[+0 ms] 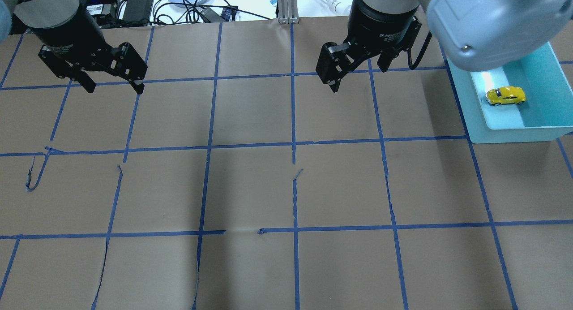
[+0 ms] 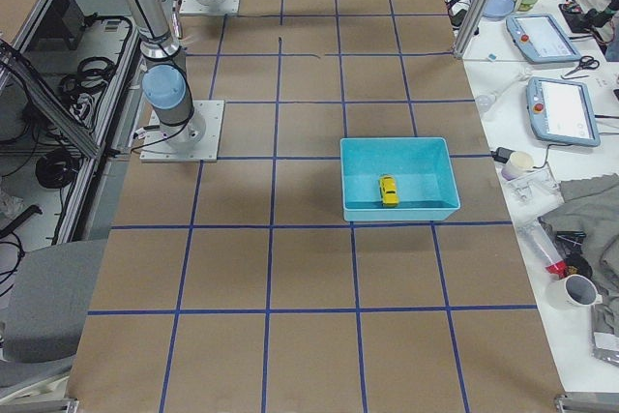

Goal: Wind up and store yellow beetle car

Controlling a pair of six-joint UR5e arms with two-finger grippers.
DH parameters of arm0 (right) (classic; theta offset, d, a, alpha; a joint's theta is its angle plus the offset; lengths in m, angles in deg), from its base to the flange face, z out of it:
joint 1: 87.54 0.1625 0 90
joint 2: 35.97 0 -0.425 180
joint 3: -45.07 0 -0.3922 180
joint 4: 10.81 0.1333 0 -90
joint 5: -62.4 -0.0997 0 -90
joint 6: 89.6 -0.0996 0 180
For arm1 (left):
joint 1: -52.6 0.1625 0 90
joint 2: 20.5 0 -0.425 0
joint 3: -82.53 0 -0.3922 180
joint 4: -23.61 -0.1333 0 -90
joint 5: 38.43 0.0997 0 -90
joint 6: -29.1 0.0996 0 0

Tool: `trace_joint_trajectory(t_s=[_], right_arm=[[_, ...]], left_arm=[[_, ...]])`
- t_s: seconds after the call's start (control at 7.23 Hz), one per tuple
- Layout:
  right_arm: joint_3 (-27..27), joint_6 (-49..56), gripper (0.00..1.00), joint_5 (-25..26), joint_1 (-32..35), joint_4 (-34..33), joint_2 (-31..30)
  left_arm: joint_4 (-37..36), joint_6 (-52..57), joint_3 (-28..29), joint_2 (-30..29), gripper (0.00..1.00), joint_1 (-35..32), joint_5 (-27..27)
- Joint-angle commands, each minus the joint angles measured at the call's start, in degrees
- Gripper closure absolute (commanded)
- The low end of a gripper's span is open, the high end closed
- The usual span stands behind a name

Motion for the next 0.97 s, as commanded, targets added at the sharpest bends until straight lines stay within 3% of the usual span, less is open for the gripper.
trace_joint_trajectory(t_s=[0.0,0.14,0.28,0.42,0.83], right_arm=[[-0.4,-2.2,0.0,-0.9,-6.4,-0.7,0.3],[-3.4,-1.6,0.0,-1.2,-8.8,-1.4,0.5],[-8.7,-2.0,0.0,-1.4,-8.7,-10.3,0.2],[-10.1,-2.2,0.0,-1.2,-8.7,-14.7,-0.3],[-4.9,-3.1,0.0,0.0,-8.9,-9.2,0.4]], left_arm=[[-0.1,0.0,0.0,0.0,0.0,0.0,0.0],[0.0,0.0,0.0,0.0,0.0,0.0,0.0],[-0.1,0.0,0.0,0.0,0.0,0.0,0.0],[-0.1,0.0,0.0,0.0,0.0,0.0,0.0],[-0.2,0.0,0.0,0.0,0.0,-0.1,0.0]])
